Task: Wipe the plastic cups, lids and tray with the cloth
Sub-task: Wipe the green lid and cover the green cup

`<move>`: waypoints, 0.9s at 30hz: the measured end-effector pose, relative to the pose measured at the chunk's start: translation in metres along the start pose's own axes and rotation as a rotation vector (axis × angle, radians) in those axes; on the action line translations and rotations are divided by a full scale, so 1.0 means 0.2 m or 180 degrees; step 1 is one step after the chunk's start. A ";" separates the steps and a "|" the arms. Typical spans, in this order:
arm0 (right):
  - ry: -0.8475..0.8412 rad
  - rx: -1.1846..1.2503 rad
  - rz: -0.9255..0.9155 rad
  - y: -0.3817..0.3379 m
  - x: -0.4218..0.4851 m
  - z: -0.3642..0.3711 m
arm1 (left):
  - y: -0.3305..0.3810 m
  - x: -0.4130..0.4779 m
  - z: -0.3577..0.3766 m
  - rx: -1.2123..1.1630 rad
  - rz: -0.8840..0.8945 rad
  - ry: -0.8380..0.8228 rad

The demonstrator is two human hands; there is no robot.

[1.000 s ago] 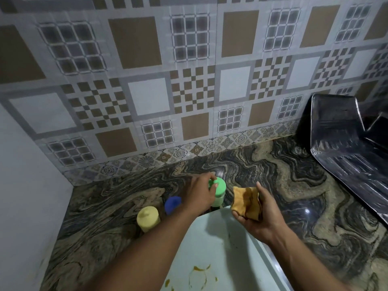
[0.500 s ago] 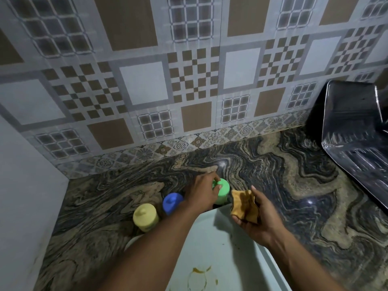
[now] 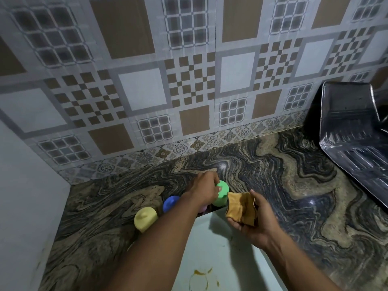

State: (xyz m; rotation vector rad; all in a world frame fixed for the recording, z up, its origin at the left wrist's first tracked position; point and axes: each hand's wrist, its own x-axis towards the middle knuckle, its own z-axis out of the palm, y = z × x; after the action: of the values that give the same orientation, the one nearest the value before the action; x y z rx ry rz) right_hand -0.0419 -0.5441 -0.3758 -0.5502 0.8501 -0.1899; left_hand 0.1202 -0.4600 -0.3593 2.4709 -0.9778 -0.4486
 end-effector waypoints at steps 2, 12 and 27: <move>-0.0015 0.0063 0.0040 0.01 0.00 -0.01 | 0.01 0.00 -0.01 0.0041 -0.0018 -0.0009; -0.0262 -0.0109 -0.0031 0.00 -0.06 -0.03 | 0.01 -0.01 0.01 0.0081 0.0041 -0.0135; -0.0546 -0.1170 -0.0187 0.02 -0.31 -0.03 | -0.14 -0.34 -0.22 -0.0407 0.0298 0.0973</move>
State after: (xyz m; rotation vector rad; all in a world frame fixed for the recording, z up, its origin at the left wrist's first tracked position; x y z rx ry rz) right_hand -0.0877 -0.5191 -0.3400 -0.9231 0.7046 -0.0377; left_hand 0.1078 -0.3812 -0.3269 2.2814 -0.9026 -0.0945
